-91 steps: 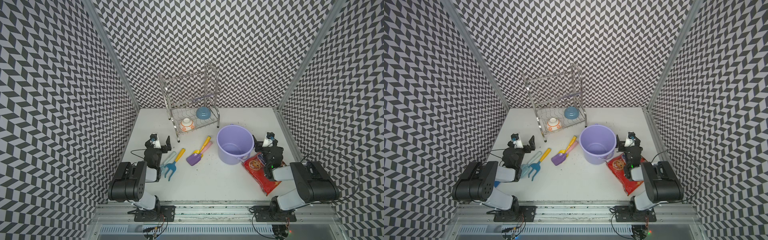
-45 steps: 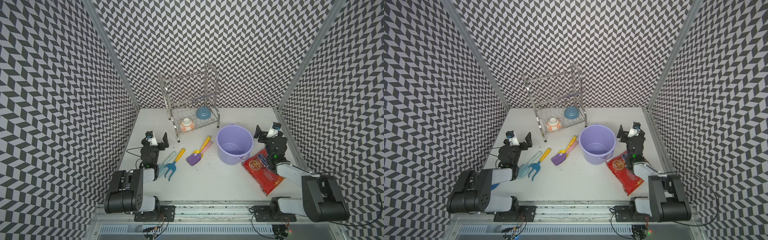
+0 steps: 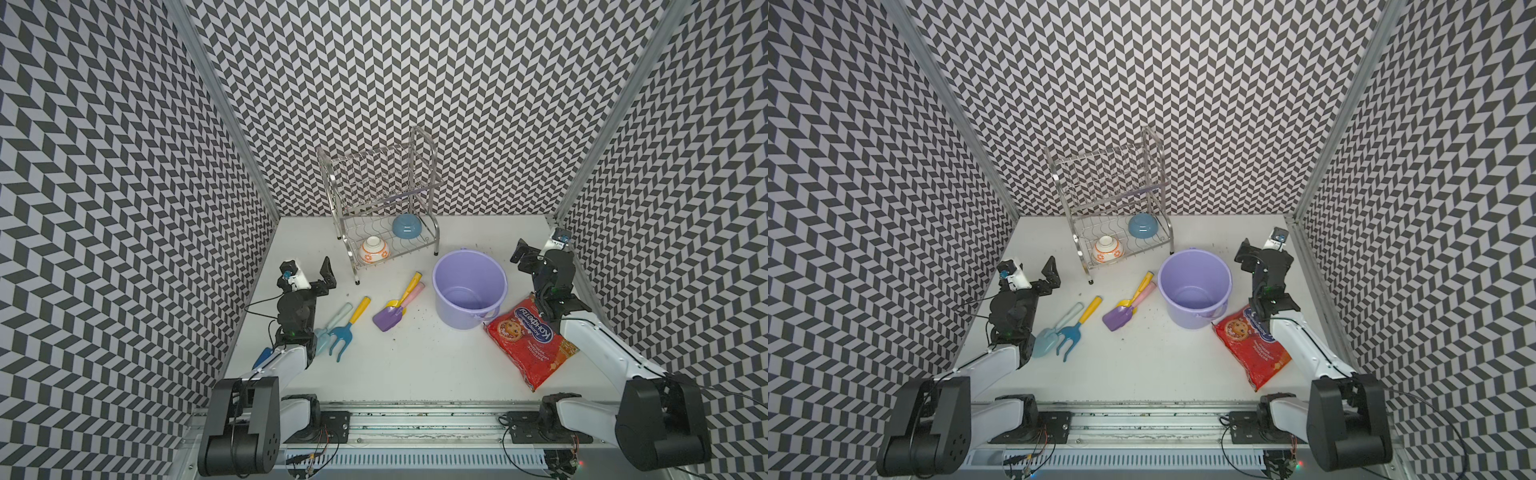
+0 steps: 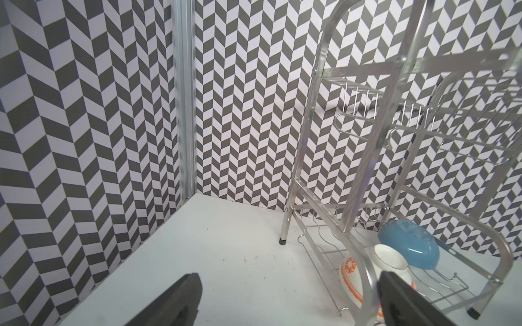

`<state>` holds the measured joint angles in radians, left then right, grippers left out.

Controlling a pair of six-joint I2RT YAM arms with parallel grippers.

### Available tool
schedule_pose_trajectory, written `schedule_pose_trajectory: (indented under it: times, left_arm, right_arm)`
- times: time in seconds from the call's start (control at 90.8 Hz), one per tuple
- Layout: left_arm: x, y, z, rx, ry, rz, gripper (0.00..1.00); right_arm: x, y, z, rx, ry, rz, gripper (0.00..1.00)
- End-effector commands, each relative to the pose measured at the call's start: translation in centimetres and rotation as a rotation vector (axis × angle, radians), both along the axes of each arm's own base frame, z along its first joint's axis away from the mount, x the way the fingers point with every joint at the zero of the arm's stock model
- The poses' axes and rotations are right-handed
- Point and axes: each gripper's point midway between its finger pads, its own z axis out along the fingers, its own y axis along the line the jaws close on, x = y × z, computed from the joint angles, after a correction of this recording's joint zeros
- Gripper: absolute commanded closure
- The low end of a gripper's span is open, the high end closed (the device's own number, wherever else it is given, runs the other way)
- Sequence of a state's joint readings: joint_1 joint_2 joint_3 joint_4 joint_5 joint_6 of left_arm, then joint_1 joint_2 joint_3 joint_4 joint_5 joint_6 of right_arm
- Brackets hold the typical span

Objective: Organize the gardening tools
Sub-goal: Pick up the gardening tool from the center of the board.

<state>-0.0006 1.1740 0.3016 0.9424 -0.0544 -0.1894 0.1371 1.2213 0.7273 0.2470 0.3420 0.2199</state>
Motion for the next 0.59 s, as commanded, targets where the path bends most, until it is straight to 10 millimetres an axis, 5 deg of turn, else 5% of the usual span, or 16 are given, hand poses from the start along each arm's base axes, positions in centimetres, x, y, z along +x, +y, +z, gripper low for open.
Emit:
schedule_pose_trajectory:
  times: [0.0, 0.187, 0.584]
  left_arm:
    - [-0.2, -1.3, -0.2, -0.042, 0.02, -0.004, 0.0]
    - [0.1, -6.1, -2.2, 0.003, 0.103, -0.111, 0.0]
    - [-0.6, -16.0, -6.2, 0.095, 0.344, -0.278, 0.01]
  right_arm:
    - [-0.6, 0.7, 1.0, -0.009, 0.024, -0.024, 0.0]
    - [-0.7, 2.0, 2.7, -0.007, 0.023, -0.01, 0.0]
    - [-0.7, 2.5, 3.0, 0.018, 0.036, 0.013, 0.0]
